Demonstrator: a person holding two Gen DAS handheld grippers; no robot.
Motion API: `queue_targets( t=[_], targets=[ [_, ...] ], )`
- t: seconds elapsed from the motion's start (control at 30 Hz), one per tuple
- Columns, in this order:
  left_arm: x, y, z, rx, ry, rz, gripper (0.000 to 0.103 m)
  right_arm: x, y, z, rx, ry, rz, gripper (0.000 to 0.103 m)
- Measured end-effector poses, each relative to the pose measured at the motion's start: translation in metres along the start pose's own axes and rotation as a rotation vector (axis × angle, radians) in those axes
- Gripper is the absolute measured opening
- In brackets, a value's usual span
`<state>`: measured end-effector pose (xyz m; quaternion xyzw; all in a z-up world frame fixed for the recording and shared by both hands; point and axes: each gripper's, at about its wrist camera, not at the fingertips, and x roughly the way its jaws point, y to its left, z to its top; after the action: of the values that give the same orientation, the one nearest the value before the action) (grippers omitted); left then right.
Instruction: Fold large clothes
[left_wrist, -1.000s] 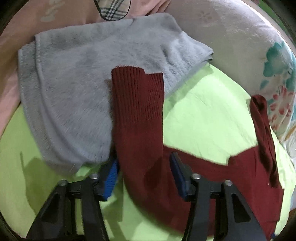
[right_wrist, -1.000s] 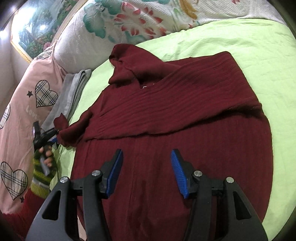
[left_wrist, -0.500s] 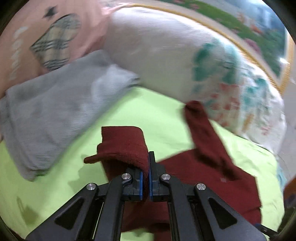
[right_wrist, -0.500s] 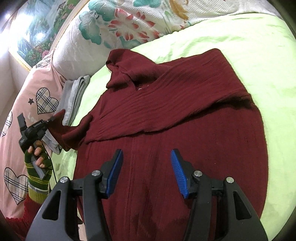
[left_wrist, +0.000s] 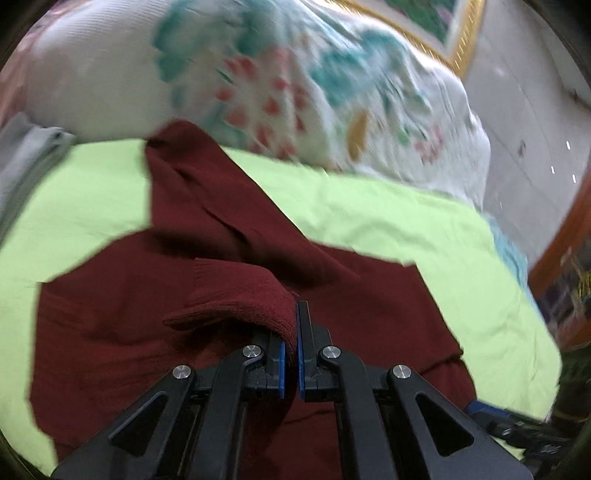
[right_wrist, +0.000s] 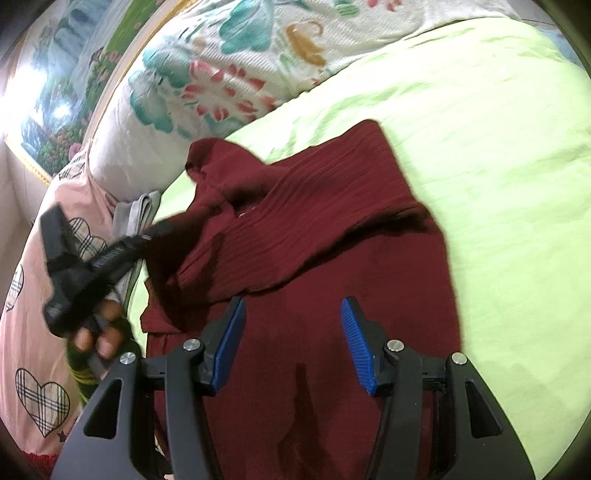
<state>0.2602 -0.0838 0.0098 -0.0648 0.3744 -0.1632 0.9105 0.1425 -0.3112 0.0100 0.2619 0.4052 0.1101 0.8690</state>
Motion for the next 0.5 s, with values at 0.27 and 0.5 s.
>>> queue_targets(
  t=[0.27, 0.5],
  targets=[
    [0.064, -0.040, -0.034, 0.161, 0.137, 0.008, 0.037, -0.002, -0.008, 0.010, 0.029, -0.023, -0.004, 0.055],
    [0.025, -0.028, -0.061, 0.194, 0.153, -0.018, 0.074, 0.015, 0.010, 0.024, -0.008, -0.010, 0.027, 0.057]
  ],
)
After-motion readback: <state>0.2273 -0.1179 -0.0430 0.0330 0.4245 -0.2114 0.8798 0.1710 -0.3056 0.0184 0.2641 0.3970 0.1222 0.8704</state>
